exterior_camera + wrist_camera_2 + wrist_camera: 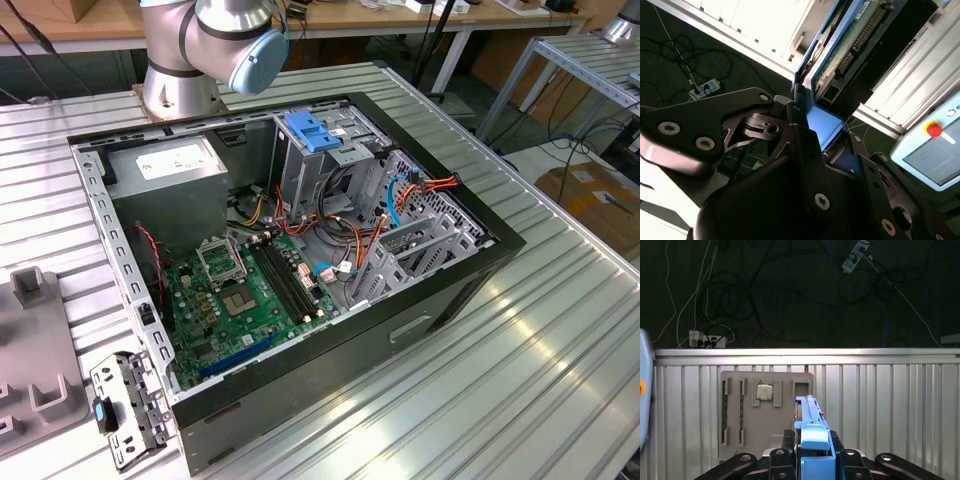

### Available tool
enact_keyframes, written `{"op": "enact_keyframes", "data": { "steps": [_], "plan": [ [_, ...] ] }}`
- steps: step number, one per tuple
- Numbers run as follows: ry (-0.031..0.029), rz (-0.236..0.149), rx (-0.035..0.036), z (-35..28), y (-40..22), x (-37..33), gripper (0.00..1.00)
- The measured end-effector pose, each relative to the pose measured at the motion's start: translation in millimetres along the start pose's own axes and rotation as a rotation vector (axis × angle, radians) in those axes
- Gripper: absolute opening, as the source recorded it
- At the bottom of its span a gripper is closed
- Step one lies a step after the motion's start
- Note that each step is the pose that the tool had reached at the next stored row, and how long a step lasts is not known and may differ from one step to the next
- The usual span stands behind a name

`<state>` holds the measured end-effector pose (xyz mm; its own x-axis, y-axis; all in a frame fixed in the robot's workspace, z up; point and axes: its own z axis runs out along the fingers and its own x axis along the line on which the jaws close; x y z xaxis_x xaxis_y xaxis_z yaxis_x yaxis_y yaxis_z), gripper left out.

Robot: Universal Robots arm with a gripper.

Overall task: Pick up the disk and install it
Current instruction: 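Pick up the disk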

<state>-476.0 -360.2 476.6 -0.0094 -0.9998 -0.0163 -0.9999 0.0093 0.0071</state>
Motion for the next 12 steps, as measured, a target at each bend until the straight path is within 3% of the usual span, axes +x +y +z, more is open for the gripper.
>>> {"op": "enact_keyframes", "data": {
  "steps": [7, 12],
  "plan": [
    [0.0002, -0.006, -0.0009, -14.3, 0.0, -0.2, 0.37],
    [0.0017, -0.007, -0.0007, -15.3, 0.1, -0.2, 0.37]
  ]
}}
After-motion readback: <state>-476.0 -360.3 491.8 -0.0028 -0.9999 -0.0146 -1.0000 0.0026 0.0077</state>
